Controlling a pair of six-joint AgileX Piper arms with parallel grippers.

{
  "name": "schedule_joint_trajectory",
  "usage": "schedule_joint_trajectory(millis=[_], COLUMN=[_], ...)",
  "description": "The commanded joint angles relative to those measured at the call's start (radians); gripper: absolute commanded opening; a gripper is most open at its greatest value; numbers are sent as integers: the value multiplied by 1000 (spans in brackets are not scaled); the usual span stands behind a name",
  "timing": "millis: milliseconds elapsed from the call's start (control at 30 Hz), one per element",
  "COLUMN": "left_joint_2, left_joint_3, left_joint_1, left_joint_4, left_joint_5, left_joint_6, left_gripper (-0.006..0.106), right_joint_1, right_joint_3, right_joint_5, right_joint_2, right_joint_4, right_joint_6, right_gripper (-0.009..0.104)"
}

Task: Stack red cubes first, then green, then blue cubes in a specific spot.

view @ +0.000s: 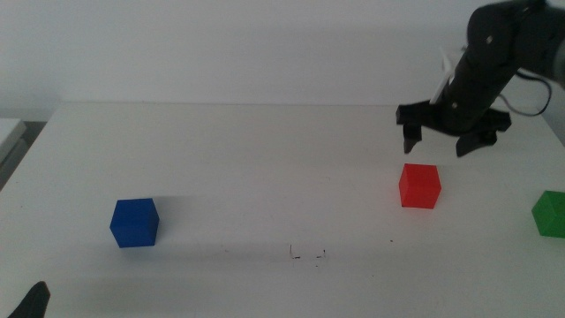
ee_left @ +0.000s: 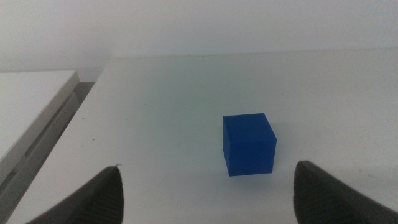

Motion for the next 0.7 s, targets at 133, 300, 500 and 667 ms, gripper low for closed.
schedule_joint_trajectory(millis=[133, 300, 500, 667], left_joint_2=[-3, -3, -3, -3], left_joint_3=[0, 0, 0, 0], left_joint_1=[2, 2, 2, 2], left_joint_4=[-2, -2, -2, -2], left_joint_5=[-13, -13, -13, -13], left_joint_6=[0, 0, 0, 0], left_gripper=[94, 94, 94, 94], right_joint_1=[2, 2, 4, 14], right_joint_3=[-9, -9, -9, -9], right_joint_5=[-34, -36, -40, -48], right_joint_2=[82, 131, 169, 178], right_joint_4=[-27, -65, -73, -70], right_joint_6=[28, 54, 57, 57], right_gripper=[85, 85, 84, 71])
